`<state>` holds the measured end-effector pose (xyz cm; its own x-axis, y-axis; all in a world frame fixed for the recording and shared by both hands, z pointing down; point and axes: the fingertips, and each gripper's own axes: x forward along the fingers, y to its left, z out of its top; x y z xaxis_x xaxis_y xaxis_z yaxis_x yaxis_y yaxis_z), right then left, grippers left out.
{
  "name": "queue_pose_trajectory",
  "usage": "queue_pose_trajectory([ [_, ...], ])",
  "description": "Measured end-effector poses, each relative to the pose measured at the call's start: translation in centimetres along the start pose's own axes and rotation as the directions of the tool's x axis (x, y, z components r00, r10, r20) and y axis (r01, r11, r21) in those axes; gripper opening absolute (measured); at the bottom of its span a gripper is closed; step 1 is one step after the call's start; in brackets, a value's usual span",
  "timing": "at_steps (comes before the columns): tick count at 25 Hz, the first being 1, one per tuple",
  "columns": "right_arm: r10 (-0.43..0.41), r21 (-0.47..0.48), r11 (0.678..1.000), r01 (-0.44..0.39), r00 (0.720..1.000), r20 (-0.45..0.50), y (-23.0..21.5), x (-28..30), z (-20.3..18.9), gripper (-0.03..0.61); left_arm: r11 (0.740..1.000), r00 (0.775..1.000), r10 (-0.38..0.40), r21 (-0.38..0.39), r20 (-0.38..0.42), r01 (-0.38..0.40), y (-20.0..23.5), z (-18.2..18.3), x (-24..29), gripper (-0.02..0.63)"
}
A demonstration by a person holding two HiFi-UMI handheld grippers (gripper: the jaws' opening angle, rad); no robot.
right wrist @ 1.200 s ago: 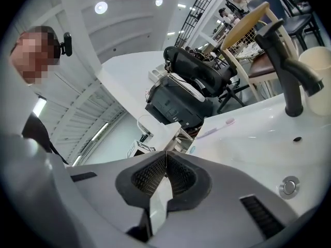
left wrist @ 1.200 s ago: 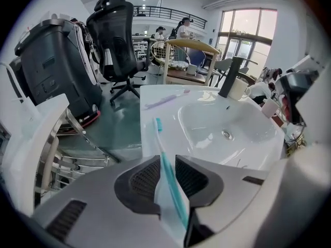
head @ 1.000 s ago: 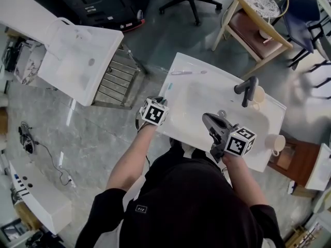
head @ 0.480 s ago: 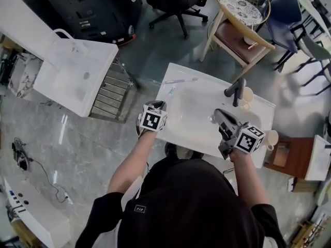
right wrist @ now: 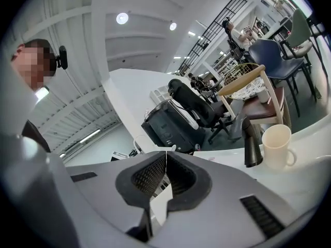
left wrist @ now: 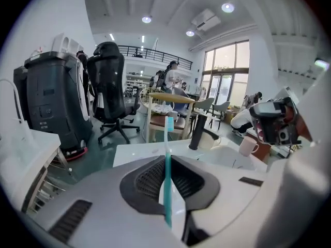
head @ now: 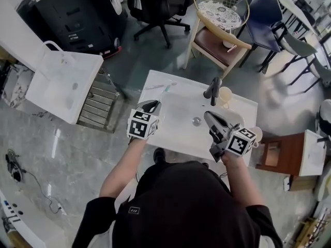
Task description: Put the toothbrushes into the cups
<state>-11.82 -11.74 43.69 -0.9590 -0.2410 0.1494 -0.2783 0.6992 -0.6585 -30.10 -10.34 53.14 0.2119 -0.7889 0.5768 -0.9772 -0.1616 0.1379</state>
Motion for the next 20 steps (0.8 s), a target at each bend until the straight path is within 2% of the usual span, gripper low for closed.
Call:
queue_pose_trajectory([
  [5,0.078,-0.082,0.993,-0.080,0.996,-0.035,1.0,-6.3,1.3,0.028,1.000,0.992,0.009,-0.004,0.125,-0.009,-6.7,5.5,-0.5,0.043],
  [9,0.114,-0.135,0.984,-0.115,0.993,-0.010,0.2,-13.0,3.7,0.028,1.000,0.980,0.005,-0.007,0.200,-0.003,-13.7,9.4,0.0,0.043],
  [15,0.097,-0.132,0.987,-0.093,0.995,0.025,-3.4,-23.2,5.7,0.028,0.998,0.962,-0.057,-0.001,0.266,0.059,-25.3,12.8,1.2,0.043],
  [20,0.049,-0.112,0.993,-0.041,0.996,0.073,-5.9,-27.6,6.7,0.028,0.991,0.954,-0.129,0.017,0.272,0.129,-30.5,13.5,2.7,0.043],
])
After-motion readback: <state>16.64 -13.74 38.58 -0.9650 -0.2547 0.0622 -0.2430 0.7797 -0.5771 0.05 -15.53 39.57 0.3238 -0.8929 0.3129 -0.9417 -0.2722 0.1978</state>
